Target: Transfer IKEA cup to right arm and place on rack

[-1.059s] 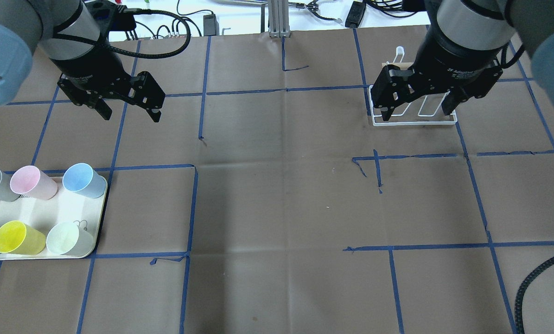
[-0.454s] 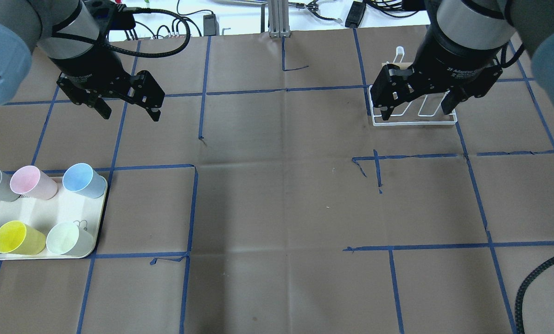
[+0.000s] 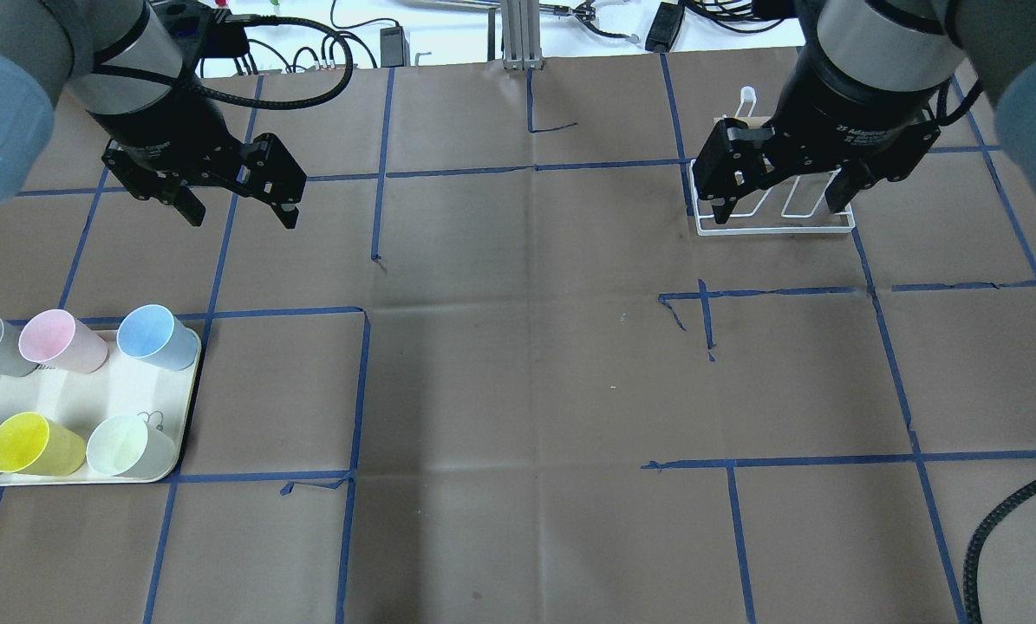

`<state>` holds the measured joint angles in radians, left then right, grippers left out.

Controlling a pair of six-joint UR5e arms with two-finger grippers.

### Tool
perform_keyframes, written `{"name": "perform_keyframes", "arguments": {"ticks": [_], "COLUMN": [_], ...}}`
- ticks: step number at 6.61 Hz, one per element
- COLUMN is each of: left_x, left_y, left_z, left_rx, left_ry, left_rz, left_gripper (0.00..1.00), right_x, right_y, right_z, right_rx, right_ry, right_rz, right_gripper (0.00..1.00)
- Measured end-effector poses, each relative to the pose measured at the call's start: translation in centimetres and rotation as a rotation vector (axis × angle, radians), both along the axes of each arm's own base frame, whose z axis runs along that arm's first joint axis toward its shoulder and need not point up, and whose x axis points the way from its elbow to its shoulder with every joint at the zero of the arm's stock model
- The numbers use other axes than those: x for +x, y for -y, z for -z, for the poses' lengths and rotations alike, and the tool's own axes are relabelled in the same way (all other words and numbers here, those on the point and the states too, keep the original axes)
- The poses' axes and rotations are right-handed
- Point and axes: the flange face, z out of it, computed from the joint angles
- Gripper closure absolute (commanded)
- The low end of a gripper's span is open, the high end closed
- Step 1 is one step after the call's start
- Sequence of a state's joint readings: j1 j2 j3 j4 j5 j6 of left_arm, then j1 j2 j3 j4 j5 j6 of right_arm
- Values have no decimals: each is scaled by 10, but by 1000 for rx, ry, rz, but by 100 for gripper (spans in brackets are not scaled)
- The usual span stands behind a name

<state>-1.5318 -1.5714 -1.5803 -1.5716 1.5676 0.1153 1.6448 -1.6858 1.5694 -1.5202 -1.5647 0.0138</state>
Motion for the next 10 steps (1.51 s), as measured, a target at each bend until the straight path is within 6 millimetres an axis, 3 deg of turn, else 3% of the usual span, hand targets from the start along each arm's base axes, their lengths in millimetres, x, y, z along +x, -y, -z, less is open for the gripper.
{"name": "perform_keyframes", "arguments": {"ticks": [2, 3, 4, 6, 8, 10], "left_x": [5, 18, 47, 126, 191, 216], "left_y": [-4, -6, -10, -29, -41, -39], "left_z": [1, 3, 8, 25, 45, 62], "left_rx": [-10, -6, 3, 14, -15, -19], "left_ry": [7, 9, 8, 2, 13, 10], "left_rz": [-13, -17, -26, -36, -35, -38], "left_gripper": [0, 0, 1, 1, 1, 1], "right_x": [0, 0, 0, 0, 0, 0], "right_y": [0, 0, 0, 0, 0, 0], "right_z": [1, 1, 1, 0, 0, 0], "right_rx": [2, 3, 2, 1, 1, 1], "right_ry": [0, -1, -1, -1, 0, 0], "right_rz": [0, -1, -1, -1, -2, -3], "right_gripper": [0, 0, 0, 0, 0, 0]}}
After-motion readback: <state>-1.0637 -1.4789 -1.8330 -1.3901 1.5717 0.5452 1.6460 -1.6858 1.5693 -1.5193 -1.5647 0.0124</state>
